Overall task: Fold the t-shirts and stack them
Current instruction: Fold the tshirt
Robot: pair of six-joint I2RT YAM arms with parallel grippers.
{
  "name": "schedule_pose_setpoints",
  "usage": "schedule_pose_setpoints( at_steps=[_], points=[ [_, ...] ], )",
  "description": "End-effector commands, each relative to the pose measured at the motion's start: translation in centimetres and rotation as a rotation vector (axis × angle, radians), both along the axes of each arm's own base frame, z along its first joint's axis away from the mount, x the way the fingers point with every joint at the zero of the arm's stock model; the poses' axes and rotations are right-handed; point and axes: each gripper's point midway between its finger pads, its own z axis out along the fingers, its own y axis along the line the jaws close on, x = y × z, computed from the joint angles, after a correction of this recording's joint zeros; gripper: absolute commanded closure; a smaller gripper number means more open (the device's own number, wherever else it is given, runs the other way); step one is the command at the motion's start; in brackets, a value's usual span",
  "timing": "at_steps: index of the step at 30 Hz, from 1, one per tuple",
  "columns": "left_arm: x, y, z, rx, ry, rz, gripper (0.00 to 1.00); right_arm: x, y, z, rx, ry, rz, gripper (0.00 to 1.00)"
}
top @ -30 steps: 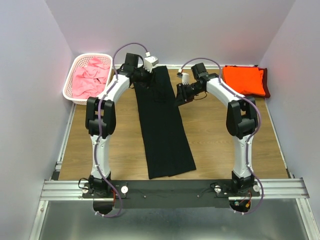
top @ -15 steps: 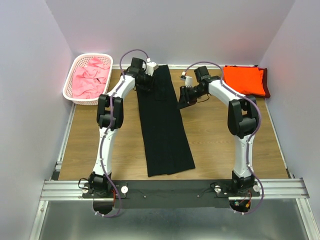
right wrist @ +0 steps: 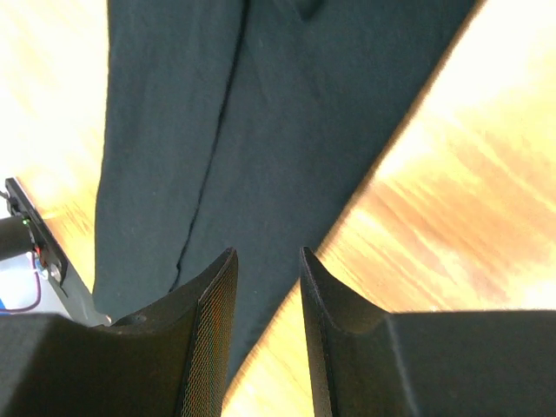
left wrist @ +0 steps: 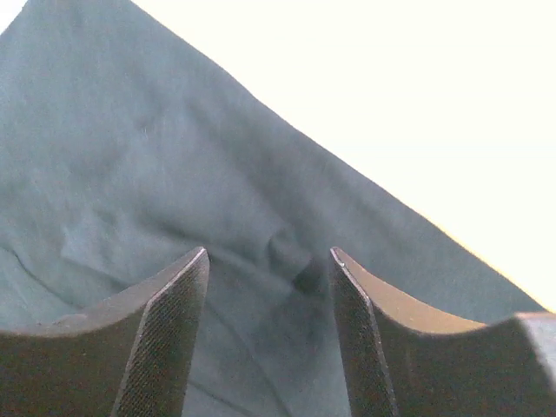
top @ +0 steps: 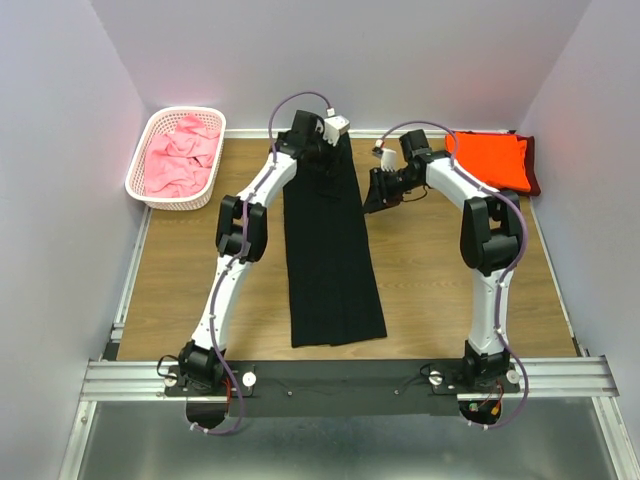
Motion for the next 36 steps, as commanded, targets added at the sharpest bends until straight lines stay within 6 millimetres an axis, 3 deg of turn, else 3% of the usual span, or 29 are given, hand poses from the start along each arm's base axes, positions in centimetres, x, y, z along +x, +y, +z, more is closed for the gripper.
schedule_pose_setpoints(
  at_steps=[1,3,4,6,8,10,14,16,22,27,28,31,34,36],
  points=[
    [2.7,0.7,10.5,-0.056,-0.253,0.032,0.31,1.8,0.7,1.5,0.034,-0.057,0.005,0.58],
    [2.2,1.1,13.3,-0.07,-0.295,0.026,0.3,1.9,0.9,2.3,0.055,-0.067,0.013,0.57],
    [1.0,1.6,15.4,-0.074,-0.308,0.017,0.28,1.7,1.1,3.3,0.069,-0.083,0.022,0.55],
    [-1.4,2.9,16.8,-0.07,-0.285,-0.008,0.28,1.5,1.1,4.0,0.074,-0.106,0.035,0.52],
    [-3.3,3.8,16.3,-0.064,-0.244,-0.031,0.28,1.4,1.4,4.7,0.073,-0.125,0.042,0.49],
    [-5.6,4.8,14.3,-0.052,-0.168,-0.022,0.3,1.7,1.4,4.7,0.069,-0.131,0.041,0.48],
    [-7.3,6.0,9.7,-0.052,-0.026,0.031,0.37,3.8,2.2,3.5,0.057,-0.135,0.025,0.49],
    [-7.3,6.3,6.8,-0.042,0.039,0.046,0.41,4.8,2.5,2.8,0.048,-0.146,0.023,0.51],
    [-5.1,7.9,2.7,-0.013,0.116,0.126,0.46,7.9,3.5,1.1,0.029,-0.173,-0.022,0.59],
    [-4.2,8.8,-0.2,0.027,0.155,0.165,0.47,9.9,4.3,-0.5,0.031,-0.196,-0.045,0.6],
    [-4.4,8.7,-1.6,0.036,0.181,0.164,0.47,10.2,4.6,-0.9,0.035,-0.192,-0.054,0.6],
    [-4.3,8.5,-2.9,0.042,0.207,0.156,0.48,11.2,4.7,-3.1,0.033,-0.141,-0.111,0.64],
    [-4.4,8.3,-4.0,0.043,0.235,0.148,0.48,11.0,4.1,-6.6,-0.012,-0.068,-0.186,0.74],
    [-4.4,8.0,-4.3,0.045,0.243,0.141,0.48,10.9,3.6,-7.5,-0.041,-0.05,-0.22,0.76]
  ],
)
